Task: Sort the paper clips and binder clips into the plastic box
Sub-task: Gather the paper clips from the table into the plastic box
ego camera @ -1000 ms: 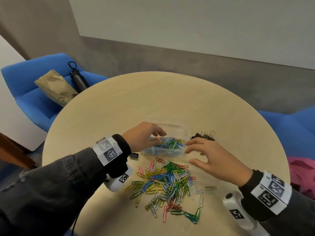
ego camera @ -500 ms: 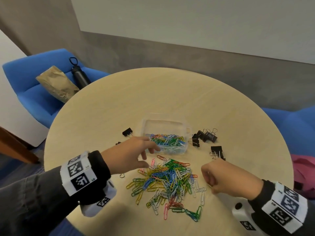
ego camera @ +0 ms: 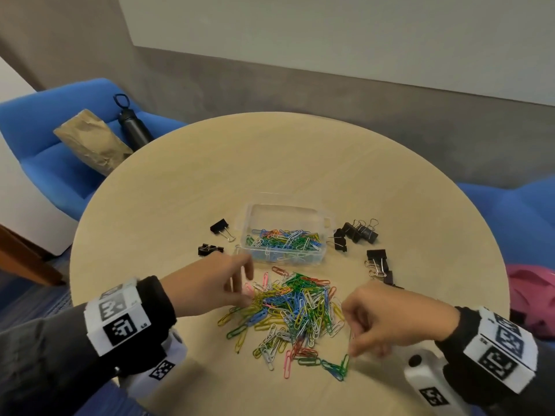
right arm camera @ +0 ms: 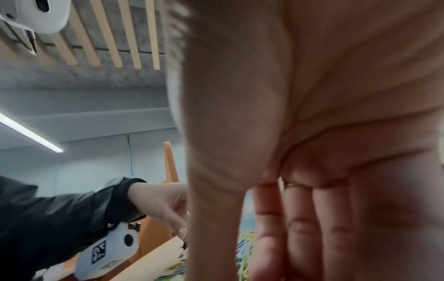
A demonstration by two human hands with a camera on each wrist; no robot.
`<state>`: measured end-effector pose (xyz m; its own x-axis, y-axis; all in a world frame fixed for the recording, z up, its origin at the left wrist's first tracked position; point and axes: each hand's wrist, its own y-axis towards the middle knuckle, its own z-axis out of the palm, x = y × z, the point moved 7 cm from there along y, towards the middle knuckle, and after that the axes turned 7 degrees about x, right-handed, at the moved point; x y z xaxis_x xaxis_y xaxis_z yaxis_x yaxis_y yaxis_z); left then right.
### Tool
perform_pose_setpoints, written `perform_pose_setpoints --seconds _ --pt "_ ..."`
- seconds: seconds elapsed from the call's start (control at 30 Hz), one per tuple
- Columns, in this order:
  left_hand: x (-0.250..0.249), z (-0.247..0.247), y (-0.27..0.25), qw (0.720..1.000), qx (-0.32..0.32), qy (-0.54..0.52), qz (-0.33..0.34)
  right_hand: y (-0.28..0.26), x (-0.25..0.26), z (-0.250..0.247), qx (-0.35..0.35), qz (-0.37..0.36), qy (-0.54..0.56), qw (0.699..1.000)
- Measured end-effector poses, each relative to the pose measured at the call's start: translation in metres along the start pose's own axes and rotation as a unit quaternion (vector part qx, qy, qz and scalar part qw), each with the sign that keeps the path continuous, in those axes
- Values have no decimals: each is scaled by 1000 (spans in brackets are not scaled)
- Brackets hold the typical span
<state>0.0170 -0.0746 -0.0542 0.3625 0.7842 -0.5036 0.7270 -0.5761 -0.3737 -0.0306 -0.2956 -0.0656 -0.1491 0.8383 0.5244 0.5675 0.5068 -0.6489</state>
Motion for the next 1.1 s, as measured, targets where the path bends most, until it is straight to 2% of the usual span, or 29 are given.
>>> perform_pose_setpoints --seconds 0.07,0.13,0.27,0.37,0.47,0.53,0.57,0.63,0.7,0.73,0.77,0.83,0.97,1.07,1.1 --pt "6 7 -6 998 49 32 -27 -3 2 17 77 -23 32 996" --pt "8 18 -10 994 93 52 -39 -2 7 28 117 -49 32 991" --pt "-5 33 -5 994 102 40 -11 10 20 33 115 -84 17 990" --pt "-18 32 6 998 60 13 21 21 30 28 59 -109 36 992" --pt "-24 27 9 999 32 -9 32 22 33 9 -77 -130 -14 988" --pt "-22 30 5 992 79 -102 14 17 33 2 -117 -133 -10 984" --pt "-22 36 1 980 127 -153 3 15 33 4 -100 -140 16 985" --pt "-26 52 -7 954 229 -195 9 12 39 17 -10 -156 74 985" --pt "-34 67 -10 940 282 -183 53 12 48 33 68 -175 100 977" --pt "-39 71 -9 937 286 -186 78 14 52 38 76 -184 91 976" --pt "-42 74 -6 934 278 -203 95 18 54 41 63 -190 78 977" --pt "-46 73 0 934 238 -244 107 26 54 37 -4 -192 66 979" --pt "-39 46 4 958 111 -247 93 23 49 15 -120 -194 38 973" --pt "-36 11 -3 988 -19 -121 93 7 39 -12 -220 -164 26 961" --pt "-34 7 -5 994 -35 -63 84 3 34 -20 -251 -141 10 958"
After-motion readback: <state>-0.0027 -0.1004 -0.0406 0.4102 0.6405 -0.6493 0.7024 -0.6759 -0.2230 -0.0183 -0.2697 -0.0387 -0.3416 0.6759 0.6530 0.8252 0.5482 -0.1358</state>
